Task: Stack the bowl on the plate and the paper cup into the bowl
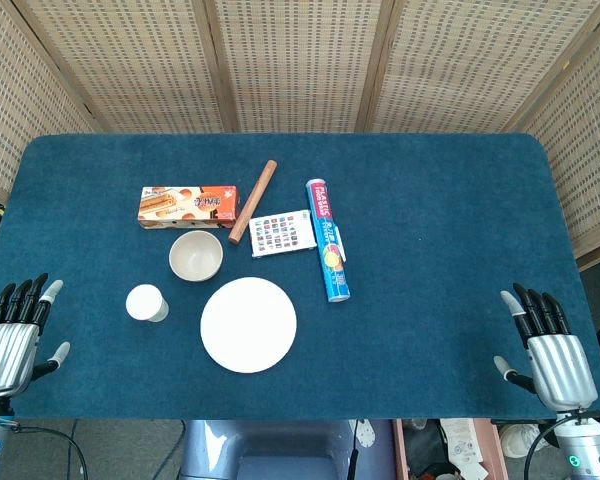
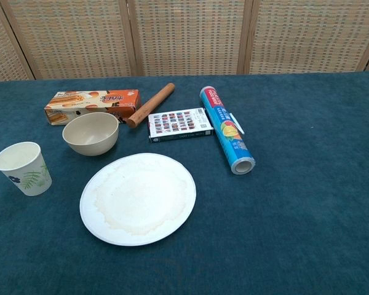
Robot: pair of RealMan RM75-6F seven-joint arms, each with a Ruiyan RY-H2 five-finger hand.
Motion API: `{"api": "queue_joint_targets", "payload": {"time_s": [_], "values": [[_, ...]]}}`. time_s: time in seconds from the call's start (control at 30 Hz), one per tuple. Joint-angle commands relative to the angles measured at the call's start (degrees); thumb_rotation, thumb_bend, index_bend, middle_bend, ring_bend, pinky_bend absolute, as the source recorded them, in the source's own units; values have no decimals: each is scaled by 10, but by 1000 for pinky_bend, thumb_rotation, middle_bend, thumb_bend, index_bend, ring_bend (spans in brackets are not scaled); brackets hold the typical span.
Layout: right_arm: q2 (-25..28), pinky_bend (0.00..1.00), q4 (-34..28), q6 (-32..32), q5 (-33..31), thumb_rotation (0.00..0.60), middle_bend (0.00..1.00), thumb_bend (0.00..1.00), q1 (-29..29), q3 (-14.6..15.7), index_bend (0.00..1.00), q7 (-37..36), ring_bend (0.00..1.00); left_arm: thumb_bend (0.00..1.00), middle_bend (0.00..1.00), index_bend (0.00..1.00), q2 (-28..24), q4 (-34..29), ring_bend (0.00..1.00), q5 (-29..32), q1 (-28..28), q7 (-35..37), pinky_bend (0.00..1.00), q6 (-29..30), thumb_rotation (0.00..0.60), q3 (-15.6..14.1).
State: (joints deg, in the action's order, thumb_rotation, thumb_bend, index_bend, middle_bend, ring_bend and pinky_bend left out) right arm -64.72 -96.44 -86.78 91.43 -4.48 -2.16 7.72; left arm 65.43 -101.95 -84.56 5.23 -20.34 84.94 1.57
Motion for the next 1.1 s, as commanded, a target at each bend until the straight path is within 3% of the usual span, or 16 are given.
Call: {"api": "queue_joint_targets", "payload": {"time_s": [0.03,0.7,1.1], "values": [[0,0,0,2,-1,600,0,201,-1,0,33,1,0,256,0,72,0,0,0,1,1,0,0,-1,600,1],[4,0,-3,-2,-1,600,0,201,2,0,33,-6,0,256,0,104,4,-24,0,16,10,-26,0,-13,600,8],[9,0,-2,-6,-2,600,0,201,4,-1,33,-22,0,256,0,175,15,-91,0,103,86,-129,0,-80,600,73]]}}
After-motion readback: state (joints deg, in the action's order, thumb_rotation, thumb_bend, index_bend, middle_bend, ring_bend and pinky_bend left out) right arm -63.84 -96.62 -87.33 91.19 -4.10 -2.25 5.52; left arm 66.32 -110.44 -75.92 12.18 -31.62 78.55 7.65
